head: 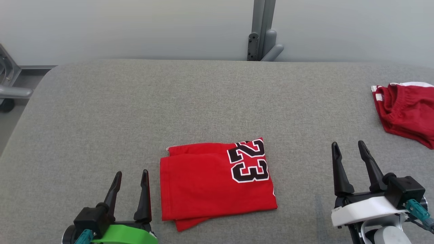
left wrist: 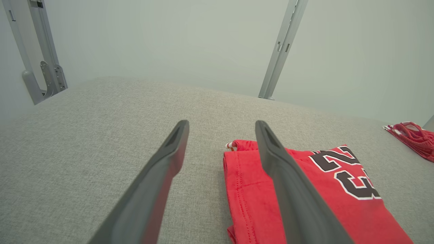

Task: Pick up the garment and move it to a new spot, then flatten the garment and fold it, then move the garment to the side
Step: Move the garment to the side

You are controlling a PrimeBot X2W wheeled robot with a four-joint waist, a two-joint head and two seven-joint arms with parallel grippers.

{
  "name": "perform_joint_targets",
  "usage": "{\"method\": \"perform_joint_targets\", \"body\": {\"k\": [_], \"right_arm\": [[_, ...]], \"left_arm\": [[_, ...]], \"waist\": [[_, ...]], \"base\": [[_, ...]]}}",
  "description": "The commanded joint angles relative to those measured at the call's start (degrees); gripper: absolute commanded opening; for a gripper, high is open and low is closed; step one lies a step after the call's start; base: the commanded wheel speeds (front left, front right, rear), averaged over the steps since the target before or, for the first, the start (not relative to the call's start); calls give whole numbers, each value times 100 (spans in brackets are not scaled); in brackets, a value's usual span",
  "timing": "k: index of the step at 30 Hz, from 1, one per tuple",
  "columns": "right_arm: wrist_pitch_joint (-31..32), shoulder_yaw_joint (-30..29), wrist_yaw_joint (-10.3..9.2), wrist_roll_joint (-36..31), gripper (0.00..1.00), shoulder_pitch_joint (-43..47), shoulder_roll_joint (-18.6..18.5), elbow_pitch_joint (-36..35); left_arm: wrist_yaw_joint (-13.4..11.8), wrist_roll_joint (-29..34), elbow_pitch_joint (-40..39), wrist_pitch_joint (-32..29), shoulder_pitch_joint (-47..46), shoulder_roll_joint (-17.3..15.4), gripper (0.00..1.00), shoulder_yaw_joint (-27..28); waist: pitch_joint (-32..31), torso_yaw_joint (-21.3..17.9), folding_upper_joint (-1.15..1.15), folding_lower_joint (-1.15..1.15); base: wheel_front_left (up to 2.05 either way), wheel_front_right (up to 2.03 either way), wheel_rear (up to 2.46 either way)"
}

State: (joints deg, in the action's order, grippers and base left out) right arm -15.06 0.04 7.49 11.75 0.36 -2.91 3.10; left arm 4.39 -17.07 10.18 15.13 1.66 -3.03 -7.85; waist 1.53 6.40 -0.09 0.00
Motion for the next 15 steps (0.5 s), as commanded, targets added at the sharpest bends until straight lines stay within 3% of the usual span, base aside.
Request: {"method": "perform_joint_targets", "body": {"k": [1, 9, 15], "right_arm": [[-12, 8, -1, 24, 100, 46, -2, 25], [-2, 123, -1, 24, 100, 37, -2, 233], [607, 344, -1, -208, 100, -289, -54, 566]], "left_arm": [[22, 45, 12, -1, -15, -8, 100, 21], [54, 49, 9, -1, -28, -1, 100, 63], [66, 36, -38, -2, -111, 4, 100, 91]], "waist": [[0, 14, 9, 0], [7, 102, 9, 0], [97, 250, 9, 0]], "base": [[0, 0, 0], [0, 0, 0], [0, 0, 0]]}}
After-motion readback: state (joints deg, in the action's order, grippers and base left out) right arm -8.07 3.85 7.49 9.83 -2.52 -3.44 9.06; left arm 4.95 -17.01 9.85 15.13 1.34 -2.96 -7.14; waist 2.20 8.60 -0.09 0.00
